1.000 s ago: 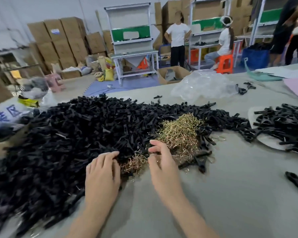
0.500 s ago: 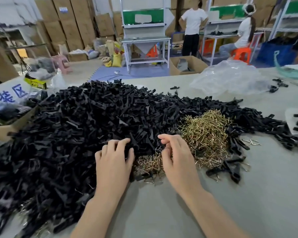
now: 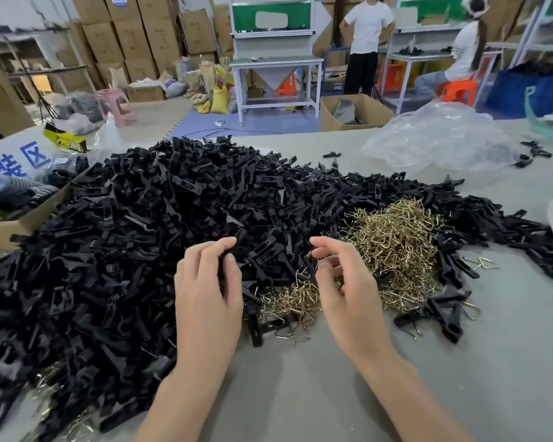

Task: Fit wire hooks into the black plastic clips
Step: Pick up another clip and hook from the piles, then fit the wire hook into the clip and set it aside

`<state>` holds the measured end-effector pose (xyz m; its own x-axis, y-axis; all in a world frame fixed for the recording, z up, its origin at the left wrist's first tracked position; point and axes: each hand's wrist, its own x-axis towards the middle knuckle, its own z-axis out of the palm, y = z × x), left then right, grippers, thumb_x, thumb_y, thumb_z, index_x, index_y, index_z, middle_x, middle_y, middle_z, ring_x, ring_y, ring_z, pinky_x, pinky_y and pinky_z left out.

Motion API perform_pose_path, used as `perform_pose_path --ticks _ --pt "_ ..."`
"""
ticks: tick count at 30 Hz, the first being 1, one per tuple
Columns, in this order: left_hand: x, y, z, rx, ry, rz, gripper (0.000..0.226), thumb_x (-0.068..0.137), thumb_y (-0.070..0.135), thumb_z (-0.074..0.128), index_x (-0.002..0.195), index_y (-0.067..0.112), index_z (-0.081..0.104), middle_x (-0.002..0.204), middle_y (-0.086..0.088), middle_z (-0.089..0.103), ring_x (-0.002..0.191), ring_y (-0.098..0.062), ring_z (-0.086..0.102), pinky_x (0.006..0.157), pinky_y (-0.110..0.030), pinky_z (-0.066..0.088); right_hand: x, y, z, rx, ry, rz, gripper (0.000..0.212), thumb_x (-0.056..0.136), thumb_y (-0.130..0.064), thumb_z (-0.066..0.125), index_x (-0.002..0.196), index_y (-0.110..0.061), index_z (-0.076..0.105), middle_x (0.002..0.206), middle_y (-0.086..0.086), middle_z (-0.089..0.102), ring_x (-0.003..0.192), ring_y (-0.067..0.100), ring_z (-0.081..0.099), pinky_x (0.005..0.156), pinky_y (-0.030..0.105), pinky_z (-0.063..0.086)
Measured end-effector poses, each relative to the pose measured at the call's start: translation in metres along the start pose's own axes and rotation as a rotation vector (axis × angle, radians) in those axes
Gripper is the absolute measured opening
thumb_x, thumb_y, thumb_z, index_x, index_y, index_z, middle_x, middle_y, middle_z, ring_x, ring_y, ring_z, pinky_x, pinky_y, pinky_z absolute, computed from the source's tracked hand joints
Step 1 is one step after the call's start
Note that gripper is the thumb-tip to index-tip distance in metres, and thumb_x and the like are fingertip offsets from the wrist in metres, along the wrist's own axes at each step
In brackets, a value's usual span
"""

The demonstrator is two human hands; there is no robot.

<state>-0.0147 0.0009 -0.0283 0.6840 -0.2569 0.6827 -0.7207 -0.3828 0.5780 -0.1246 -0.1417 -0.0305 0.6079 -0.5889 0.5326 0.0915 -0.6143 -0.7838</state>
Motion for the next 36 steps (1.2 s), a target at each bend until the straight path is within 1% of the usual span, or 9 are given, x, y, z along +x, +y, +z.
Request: perform_pose_path --ticks 3,6,11,17,21,25,27,32,36 --pt "-0.003 0.001 0.002 0.054 -0.011 0.042 0.025 0.100 0.017 0.051 0.124 0.018 0.058 0.116 0.006 0.054 0.104 -0.009 0.049 0.100 -0.029 0.036 -0.002 -0.002 -0.001 0.044 -0.029 0.014 0.039 0.102 -0.009 0.050 0.125 -0.039 0.056 0.110 -0.018 0.059 0.094 0.008 0.059 0.069 0.016 0.048" --pt "-0.003 0.005 0.001 -0.111 -0.039 -0.002 0.028 0.101 0.023 0.048 0.129 0.023 0.053 0.115 0.013 0.052 0.103 -0.003 0.054 0.089 -0.016 0.044 -0.002 -0.003 -0.002 0.142 -0.075 0.072 0.036 0.103 -0.015 0.051 0.127 -0.040 0.057 0.111 -0.018 0.061 0.091 0.008 0.062 0.071 0.014 0.049" --pt "-0.012 0.028 0.006 -0.435 -0.169 -0.110 0.026 0.099 0.033 0.055 0.117 0.052 0.055 0.113 0.024 0.064 0.106 -0.003 0.064 0.086 -0.010 0.047 0.002 -0.009 -0.003 0.413 -0.245 0.267 0.040 0.096 -0.042 0.059 0.135 -0.033 0.058 0.114 -0.013 0.070 0.100 0.011 0.070 0.090 0.027 0.055" --pt "-0.019 0.042 0.009 -0.624 -0.236 -0.133 0.024 0.099 0.022 0.059 0.117 0.038 0.061 0.115 0.014 0.070 0.109 -0.010 0.067 0.087 -0.016 0.052 0.005 -0.012 -0.004 0.498 -0.256 0.237 0.022 0.094 -0.030 0.062 0.112 -0.022 0.072 0.103 -0.004 0.077 0.097 0.009 0.070 0.085 0.025 0.055" --pt "-0.010 0.023 0.002 -0.359 -0.195 -0.176 0.020 0.102 0.035 0.052 0.121 0.041 0.054 0.108 0.026 0.065 0.102 0.000 0.063 0.083 -0.012 0.047 0.008 -0.011 -0.008 0.564 -0.161 0.304 0.023 0.091 -0.035 0.061 0.109 -0.025 0.071 0.103 -0.001 0.077 0.091 0.015 0.073 0.079 0.026 0.059" --pt "-0.002 -0.005 -0.006 0.044 -0.264 -0.165 0.032 0.100 0.040 0.045 0.129 0.030 0.054 0.114 0.022 0.061 0.107 -0.003 0.052 0.098 -0.037 0.047 0.014 -0.008 -0.013 0.710 -0.049 0.424 0.020 0.097 -0.024 0.059 0.113 -0.019 0.068 0.102 0.008 0.077 0.082 0.020 0.074 0.073 0.028 0.060" --pt "-0.002 -0.010 -0.005 0.203 -0.315 -0.083 0.035 0.100 0.037 0.047 0.131 0.023 0.056 0.126 0.009 0.061 0.117 -0.013 0.049 0.102 -0.038 0.040 0.015 -0.009 -0.015 0.727 -0.038 0.442 0.023 0.093 -0.029 0.060 0.112 -0.019 0.068 0.103 0.008 0.077 0.081 0.019 0.074 0.072 0.027 0.061" --pt "0.004 -0.002 0.004 0.324 -0.361 0.082 0.036 0.097 0.035 0.054 0.131 0.023 0.059 0.132 0.006 0.059 0.124 -0.018 0.050 0.103 -0.037 0.038 0.015 -0.008 -0.014 0.711 -0.008 0.452 0.017 0.098 -0.024 0.058 0.110 -0.019 0.069 0.101 0.006 0.077 0.078 0.017 0.072 0.069 0.026 0.061" --pt "0.002 -0.002 0.008 0.377 -0.371 0.115 0.026 0.095 0.030 0.062 0.120 0.024 0.067 0.122 0.005 0.062 0.113 -0.021 0.057 0.098 -0.040 0.041 0.015 -0.007 -0.015 0.732 -0.001 0.478 0.017 0.097 -0.019 0.060 0.109 -0.019 0.072 0.101 0.005 0.076 0.080 0.016 0.072 0.071 0.025 0.060"
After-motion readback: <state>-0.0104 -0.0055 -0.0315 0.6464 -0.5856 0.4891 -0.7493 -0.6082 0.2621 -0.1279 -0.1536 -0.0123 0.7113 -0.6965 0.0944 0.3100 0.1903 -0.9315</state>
